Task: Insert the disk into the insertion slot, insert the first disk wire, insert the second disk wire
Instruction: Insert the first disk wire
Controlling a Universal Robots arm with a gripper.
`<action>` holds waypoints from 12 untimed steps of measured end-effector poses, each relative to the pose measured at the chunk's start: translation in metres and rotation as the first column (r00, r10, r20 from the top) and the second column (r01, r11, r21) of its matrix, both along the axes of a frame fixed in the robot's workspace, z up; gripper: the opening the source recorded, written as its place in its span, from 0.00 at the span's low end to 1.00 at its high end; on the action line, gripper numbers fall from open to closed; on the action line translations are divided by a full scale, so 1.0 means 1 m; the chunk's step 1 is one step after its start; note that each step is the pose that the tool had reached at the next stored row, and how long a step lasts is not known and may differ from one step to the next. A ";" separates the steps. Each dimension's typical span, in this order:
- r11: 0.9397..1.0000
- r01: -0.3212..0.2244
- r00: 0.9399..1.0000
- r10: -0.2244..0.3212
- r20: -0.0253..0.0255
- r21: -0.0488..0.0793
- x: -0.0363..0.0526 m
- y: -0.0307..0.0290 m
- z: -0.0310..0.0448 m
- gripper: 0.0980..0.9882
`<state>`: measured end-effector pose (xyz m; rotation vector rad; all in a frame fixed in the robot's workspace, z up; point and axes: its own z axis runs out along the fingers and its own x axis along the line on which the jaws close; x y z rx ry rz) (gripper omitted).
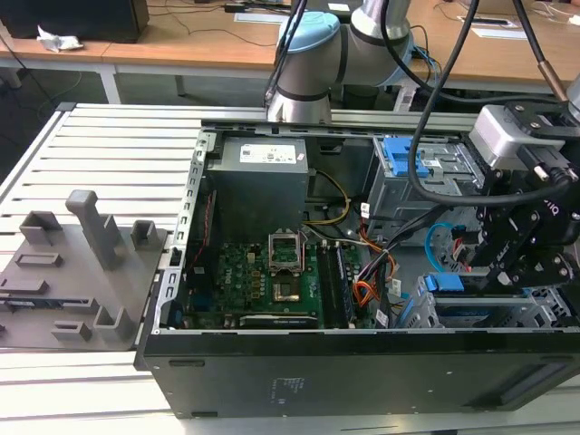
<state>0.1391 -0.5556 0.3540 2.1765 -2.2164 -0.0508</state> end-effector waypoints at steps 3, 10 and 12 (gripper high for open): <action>1.000 0.000 1.000 0.000 0.000 0.000 0.0069 0.0005 -0.0001 0.30; 1.000 0.000 1.000 0.000 0.000 0.000 0.0148 0.0056 0.0000 0.30; 1.000 0.000 1.000 0.000 0.000 -0.001 0.0148 0.0084 0.0000 0.30</action>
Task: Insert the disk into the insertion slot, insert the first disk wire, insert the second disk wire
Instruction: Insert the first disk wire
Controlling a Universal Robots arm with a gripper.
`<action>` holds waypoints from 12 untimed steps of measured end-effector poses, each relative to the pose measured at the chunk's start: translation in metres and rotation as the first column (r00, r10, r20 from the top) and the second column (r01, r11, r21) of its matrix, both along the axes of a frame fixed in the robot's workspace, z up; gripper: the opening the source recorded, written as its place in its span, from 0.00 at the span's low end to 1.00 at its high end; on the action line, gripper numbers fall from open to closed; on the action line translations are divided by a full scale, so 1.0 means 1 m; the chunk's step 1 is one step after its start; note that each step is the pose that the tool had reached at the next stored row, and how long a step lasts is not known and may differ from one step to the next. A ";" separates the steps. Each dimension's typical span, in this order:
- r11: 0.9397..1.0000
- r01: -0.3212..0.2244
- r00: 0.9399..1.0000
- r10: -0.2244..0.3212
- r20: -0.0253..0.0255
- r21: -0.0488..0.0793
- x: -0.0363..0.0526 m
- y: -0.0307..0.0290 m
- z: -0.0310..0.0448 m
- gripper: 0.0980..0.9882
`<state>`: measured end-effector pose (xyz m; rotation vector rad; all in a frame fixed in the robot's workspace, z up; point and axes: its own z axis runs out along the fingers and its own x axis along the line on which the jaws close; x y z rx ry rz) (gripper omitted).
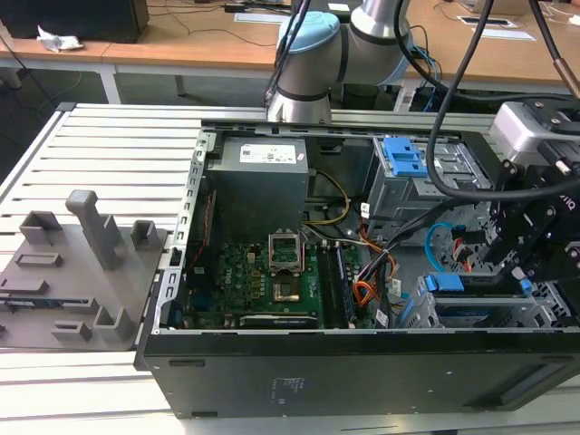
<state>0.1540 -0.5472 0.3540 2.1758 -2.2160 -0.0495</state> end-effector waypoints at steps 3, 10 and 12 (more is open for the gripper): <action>1.000 0.000 1.000 0.000 0.000 0.000 0.0001 0.0018 0.0013 0.30; 1.000 0.000 1.000 0.000 0.000 0.000 0.0000 0.0028 0.0014 0.30; 1.000 0.000 1.000 0.000 0.000 0.000 0.0001 0.0048 0.0014 0.30</action>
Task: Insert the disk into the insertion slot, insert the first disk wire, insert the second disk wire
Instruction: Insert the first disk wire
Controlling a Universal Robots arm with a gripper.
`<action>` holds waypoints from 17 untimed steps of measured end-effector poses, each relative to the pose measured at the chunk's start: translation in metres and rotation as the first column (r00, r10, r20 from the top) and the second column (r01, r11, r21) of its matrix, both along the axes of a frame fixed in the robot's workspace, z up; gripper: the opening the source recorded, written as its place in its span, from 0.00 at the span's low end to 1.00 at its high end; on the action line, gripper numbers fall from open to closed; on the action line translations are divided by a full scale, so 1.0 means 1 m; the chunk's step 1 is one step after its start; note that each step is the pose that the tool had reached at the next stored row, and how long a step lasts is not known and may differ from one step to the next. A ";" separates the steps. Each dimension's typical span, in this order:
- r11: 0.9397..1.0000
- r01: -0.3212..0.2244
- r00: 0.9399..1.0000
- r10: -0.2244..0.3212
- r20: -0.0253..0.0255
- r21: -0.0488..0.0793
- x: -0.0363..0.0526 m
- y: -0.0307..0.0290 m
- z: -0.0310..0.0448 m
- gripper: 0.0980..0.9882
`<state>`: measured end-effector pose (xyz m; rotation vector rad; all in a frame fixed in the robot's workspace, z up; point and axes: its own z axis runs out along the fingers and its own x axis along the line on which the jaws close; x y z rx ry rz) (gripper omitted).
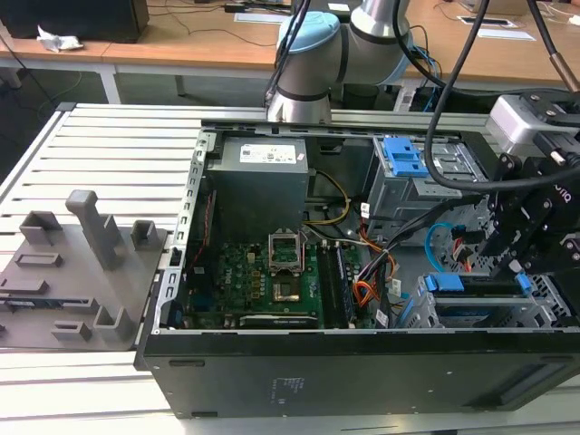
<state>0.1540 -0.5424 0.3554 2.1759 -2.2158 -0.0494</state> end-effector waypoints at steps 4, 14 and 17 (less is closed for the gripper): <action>1.000 0.000 1.000 0.000 0.000 0.000 0.0000 0.0037 0.0000 0.30; 1.000 0.000 1.000 0.000 0.000 0.000 0.0000 0.0102 0.0000 0.30; 1.000 0.000 1.000 0.000 0.000 0.000 0.0000 0.0139 0.0000 0.30</action>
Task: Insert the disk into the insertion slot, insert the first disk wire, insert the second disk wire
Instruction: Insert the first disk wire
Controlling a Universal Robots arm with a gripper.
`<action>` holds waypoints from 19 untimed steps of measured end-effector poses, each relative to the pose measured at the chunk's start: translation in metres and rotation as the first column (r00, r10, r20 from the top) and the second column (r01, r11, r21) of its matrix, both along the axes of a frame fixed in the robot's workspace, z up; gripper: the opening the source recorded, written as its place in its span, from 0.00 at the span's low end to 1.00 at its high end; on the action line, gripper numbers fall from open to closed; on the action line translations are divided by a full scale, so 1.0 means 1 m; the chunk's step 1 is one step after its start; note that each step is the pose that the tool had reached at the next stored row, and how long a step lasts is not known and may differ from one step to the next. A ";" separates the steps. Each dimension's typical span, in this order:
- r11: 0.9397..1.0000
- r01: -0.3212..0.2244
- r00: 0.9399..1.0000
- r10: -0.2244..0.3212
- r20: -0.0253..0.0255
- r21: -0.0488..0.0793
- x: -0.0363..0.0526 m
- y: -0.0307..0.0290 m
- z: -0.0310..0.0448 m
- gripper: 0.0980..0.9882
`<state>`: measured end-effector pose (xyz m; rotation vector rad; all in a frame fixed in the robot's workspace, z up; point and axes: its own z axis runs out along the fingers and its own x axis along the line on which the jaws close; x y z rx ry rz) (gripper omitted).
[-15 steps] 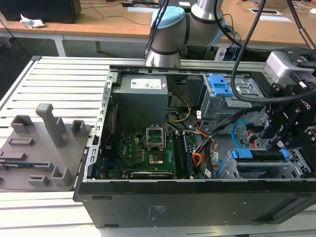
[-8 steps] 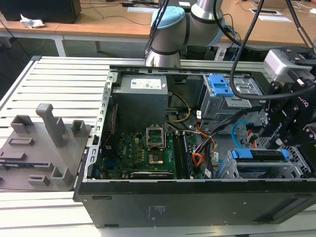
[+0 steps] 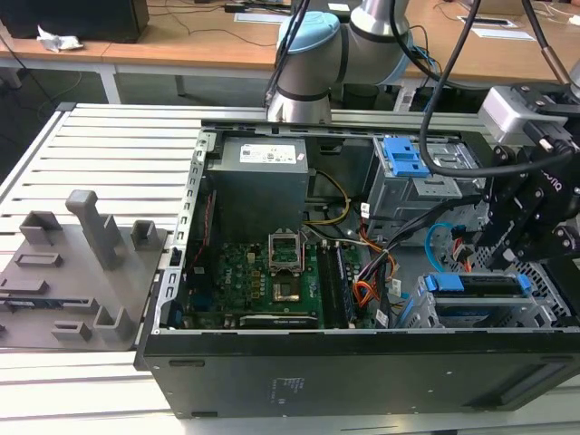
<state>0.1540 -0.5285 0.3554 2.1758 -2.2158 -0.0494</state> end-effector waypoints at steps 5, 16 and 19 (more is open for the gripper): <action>1.000 0.000 1.000 0.000 0.000 0.000 0.0000 0.0055 0.0000 0.30; 1.000 0.000 1.000 0.000 0.000 0.000 0.0000 0.0212 0.0000 0.30; 1.000 0.000 1.000 0.000 0.000 0.000 0.0000 0.0229 0.0000 0.30</action>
